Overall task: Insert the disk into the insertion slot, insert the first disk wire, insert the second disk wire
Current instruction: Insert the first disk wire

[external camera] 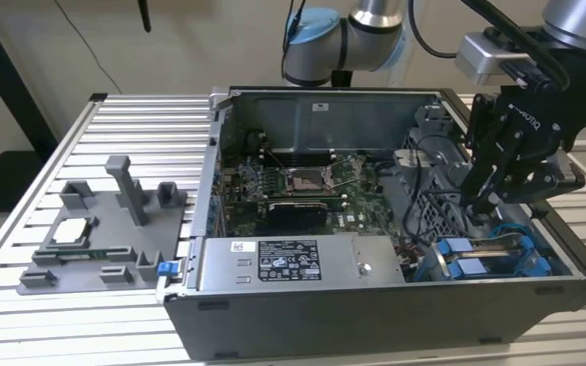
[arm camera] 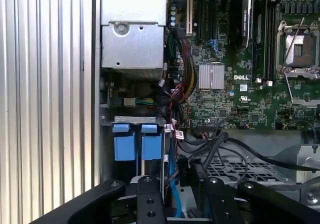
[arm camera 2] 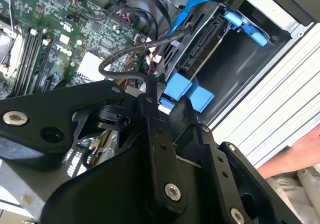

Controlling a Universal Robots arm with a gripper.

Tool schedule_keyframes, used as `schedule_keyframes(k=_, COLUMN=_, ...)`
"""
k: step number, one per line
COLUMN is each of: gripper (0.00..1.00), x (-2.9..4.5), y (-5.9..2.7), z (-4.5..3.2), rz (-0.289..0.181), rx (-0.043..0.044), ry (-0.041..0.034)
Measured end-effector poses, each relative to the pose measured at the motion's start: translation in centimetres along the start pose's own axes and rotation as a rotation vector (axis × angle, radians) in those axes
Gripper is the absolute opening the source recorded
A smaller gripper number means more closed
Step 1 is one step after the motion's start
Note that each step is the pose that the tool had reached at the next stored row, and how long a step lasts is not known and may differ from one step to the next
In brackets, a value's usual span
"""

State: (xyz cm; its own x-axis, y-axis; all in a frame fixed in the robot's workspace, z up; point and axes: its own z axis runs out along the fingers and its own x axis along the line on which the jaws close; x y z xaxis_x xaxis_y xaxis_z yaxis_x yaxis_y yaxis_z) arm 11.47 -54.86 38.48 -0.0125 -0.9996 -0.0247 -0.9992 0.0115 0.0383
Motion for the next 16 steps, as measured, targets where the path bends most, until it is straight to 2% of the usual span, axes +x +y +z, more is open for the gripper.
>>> schedule_keyframes(k=2, gripper=1.00, x=0.00, y=0.00, z=0.00, rz=0.000, rx=-0.0001, ry=-0.0055)
schedule_keyframes(k=5, gripper=1.00, x=0.00, y=0.01, z=-0.03, rz=0.000, rx=-0.0001, ry=-0.0064)
schedule_keyframes(k=8, gripper=1.00, x=0.00, y=0.03, z=-0.05, rz=-0.001, rx=-0.0003, ry=-0.0201)
schedule_keyframes(k=11, gripper=1.00, x=0.00, y=0.05, z=-0.13, rz=-0.001, rx=-0.0004, ry=-0.0248)
schedule_keyframes(k=12, gripper=1.00, x=0.00, y=0.06, z=-0.13, rz=-0.001, rx=-0.0005, ry=-0.0343)
schedule_keyframes(k=15, gripper=1.00, x=0.00, y=0.09, z=-0.13, rz=-0.004, rx=-0.0010, ry=-0.0816)
schedule_keyframes(k=16, gripper=1.00, x=0.00, y=0.10, z=-0.13, rz=-0.005, rx=-0.0012, ry=-0.0918)
